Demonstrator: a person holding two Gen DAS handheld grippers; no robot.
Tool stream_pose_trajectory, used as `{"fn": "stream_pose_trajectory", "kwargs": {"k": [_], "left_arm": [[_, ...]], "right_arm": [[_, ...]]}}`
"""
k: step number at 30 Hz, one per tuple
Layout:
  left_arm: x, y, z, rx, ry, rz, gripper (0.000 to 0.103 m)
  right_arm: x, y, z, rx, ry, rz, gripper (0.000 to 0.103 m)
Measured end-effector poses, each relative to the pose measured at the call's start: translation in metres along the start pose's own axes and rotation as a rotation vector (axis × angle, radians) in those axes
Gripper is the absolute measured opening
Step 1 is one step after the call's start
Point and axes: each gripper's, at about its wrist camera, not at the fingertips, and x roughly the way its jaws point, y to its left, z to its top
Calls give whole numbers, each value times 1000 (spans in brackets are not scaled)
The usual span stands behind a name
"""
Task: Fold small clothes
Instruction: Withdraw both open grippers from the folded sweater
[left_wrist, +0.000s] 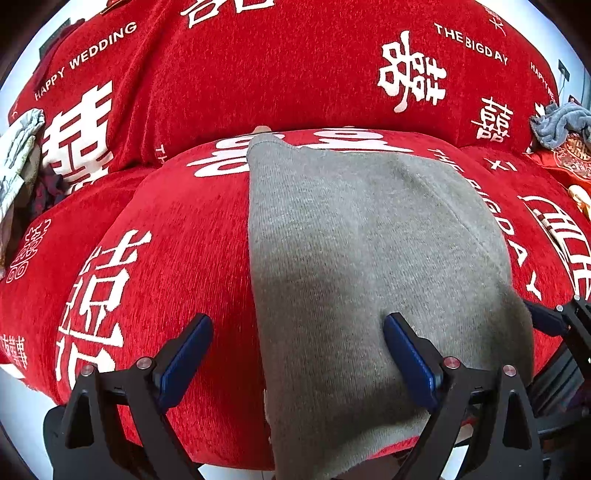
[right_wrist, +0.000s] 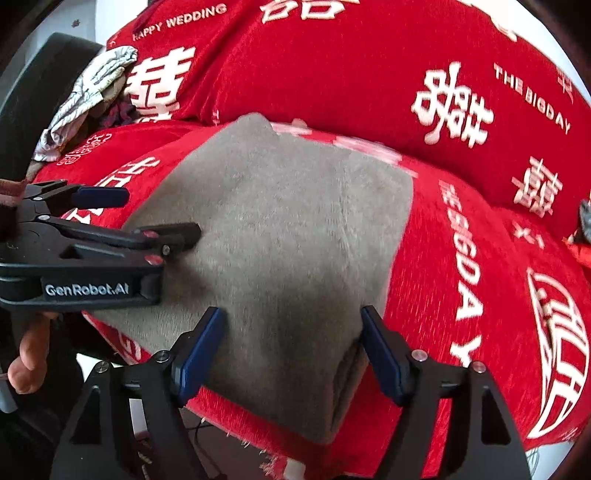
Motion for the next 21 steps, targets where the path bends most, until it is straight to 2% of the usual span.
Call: {"fn": "stream_pose_trajectory", "kwargs": {"k": [3,7,13,21], "left_arm": [[-9,-1,0,7,-28,9,94],[-21,-6,3,24,-72,21,94],[-24,-7,7,11,-77,63,94],[-27,1,5,-27,-84,35,94]], "right_arm": [[-10,-6,1,37,-16,15,78],[-25,-6,12,30,-79,-27,78],[-23,1,25,30,-70,-59,78],[-21,3,29,45,-53,-82,78]]}}
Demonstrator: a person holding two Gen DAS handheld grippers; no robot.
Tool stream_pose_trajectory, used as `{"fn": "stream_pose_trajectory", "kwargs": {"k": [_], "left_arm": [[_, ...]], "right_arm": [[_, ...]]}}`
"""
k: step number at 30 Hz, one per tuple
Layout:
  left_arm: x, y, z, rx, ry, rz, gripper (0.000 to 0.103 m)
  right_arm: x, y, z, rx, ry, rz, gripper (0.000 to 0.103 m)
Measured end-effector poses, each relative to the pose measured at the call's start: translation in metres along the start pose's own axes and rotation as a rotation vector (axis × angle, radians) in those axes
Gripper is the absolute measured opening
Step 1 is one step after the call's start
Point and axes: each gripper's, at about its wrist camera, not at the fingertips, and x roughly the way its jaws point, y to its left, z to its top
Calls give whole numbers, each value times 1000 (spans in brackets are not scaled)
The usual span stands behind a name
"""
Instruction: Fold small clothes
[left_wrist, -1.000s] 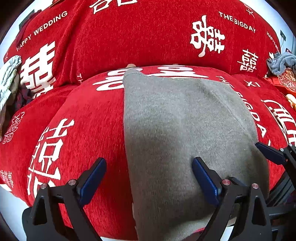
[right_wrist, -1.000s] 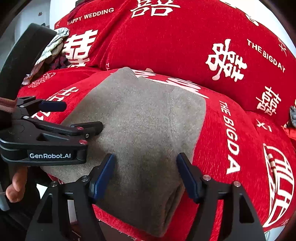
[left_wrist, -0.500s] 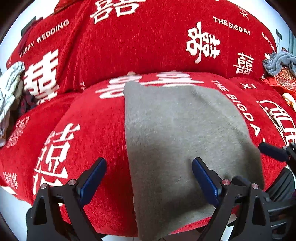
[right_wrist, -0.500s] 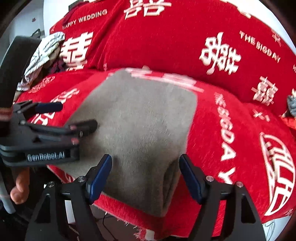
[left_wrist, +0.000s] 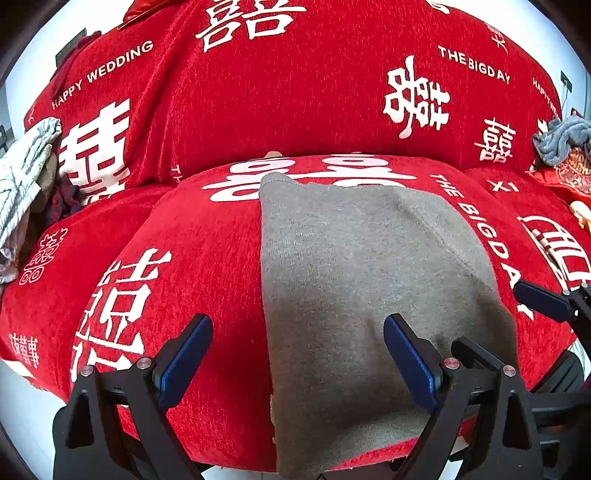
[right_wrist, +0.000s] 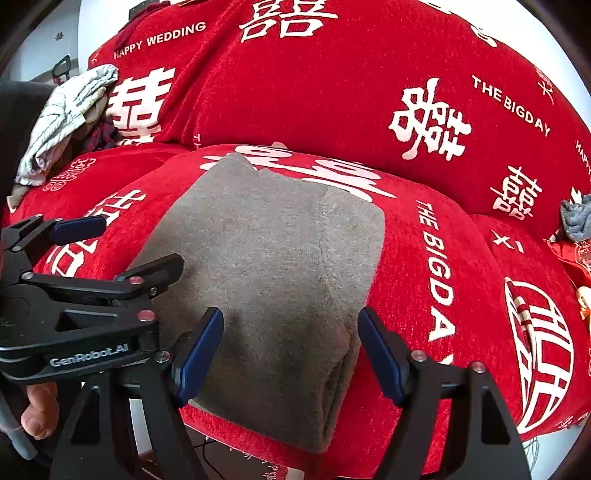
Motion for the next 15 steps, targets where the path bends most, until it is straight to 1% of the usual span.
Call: {"fn": "stream_pose_trajectory", "kwargs": {"k": [4,5,9,11,15], "left_arm": [[-6,-2,-2,1,-32,46,94],[-8,-2,-2,-2,-40,44,94],[-10,-2,-5,-2,-22,10,94],[-11,-2,-7,-10,-22,14,94],[-19,-1,-11,-26,-63,13,94]], "right_arm": [[2,-1,-1,14,12,-10,78],[2,-2,-1,15,13,-12,78],[2,-2,-1,14,14,-11,78],[2,0,-2,11,15,-15,78],[1,5,-4,-2,13,-20,78]]}}
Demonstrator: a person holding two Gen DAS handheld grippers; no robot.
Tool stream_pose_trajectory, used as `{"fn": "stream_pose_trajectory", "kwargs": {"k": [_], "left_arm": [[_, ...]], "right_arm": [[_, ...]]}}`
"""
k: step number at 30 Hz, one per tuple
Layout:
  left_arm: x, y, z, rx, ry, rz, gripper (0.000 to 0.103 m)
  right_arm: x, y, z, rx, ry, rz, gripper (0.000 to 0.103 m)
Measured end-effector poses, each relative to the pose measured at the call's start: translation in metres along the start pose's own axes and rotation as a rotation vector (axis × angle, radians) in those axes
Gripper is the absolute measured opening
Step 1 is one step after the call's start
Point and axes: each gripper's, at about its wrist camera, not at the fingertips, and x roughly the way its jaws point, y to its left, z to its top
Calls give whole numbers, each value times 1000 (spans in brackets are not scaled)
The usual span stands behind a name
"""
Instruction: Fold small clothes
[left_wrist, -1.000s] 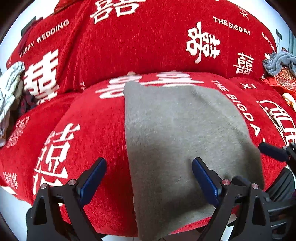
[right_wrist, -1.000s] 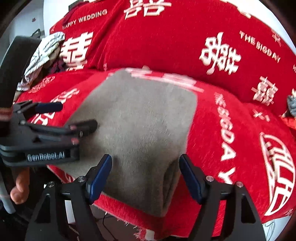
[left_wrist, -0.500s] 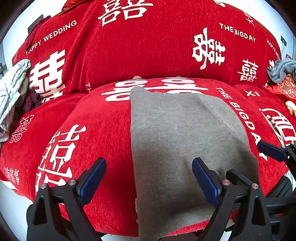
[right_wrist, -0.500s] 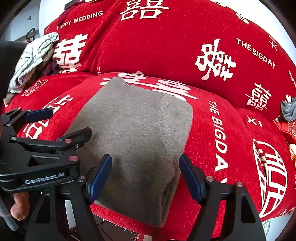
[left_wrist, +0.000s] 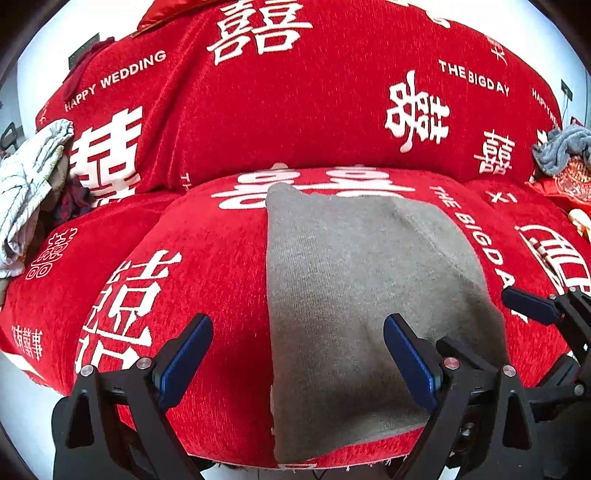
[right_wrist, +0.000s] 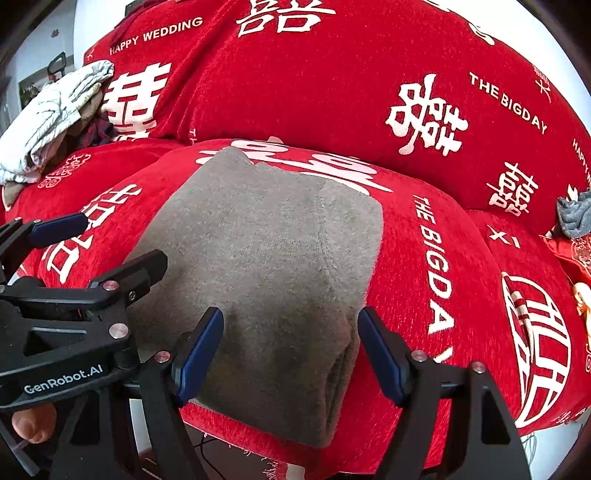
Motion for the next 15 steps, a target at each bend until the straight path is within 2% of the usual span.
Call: {"fn": "stream_pose_trajectory", "kwargs": {"k": [4,15], "left_arm": [[-8,2,-1,-13,-37,-1,94],[-15,5,0,-24,-46,7,94]], "right_arm": [[-3,5,-1,-16,-7,-8,78],[-11,10,1,-31,-24,-18,78]]}}
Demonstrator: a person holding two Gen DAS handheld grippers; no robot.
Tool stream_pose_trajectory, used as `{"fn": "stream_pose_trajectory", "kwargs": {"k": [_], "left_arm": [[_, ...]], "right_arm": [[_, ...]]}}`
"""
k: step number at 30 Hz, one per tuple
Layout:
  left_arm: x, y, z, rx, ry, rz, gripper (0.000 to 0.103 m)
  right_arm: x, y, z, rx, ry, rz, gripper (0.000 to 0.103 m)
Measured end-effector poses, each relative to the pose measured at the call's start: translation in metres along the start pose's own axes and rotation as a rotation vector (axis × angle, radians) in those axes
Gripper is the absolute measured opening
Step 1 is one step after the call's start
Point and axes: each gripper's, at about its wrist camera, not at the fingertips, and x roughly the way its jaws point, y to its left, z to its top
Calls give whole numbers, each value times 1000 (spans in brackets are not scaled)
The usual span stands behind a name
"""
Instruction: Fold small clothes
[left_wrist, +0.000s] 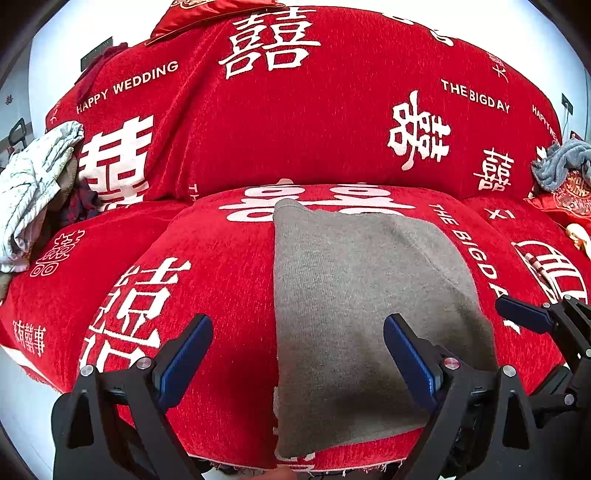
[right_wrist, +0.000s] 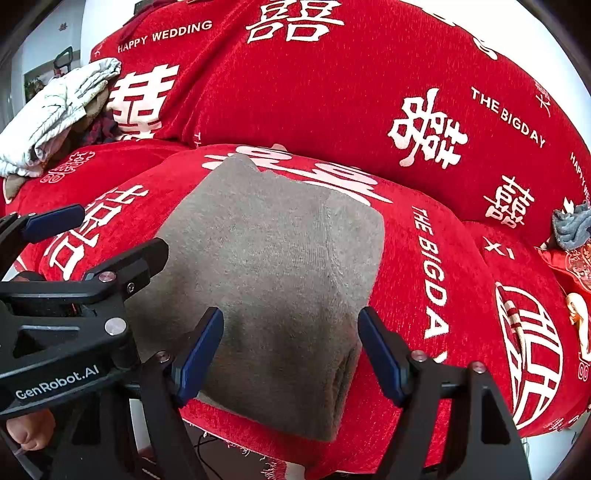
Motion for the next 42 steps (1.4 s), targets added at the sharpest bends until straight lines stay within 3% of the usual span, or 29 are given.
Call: {"fn": "stream_pose_trajectory", "kwargs": {"k": [42], "left_arm": [[-2,2,-1,-13,6,-3,94]], "right_arm": [[-4,6,3,-13,-4,-2,78]]}}
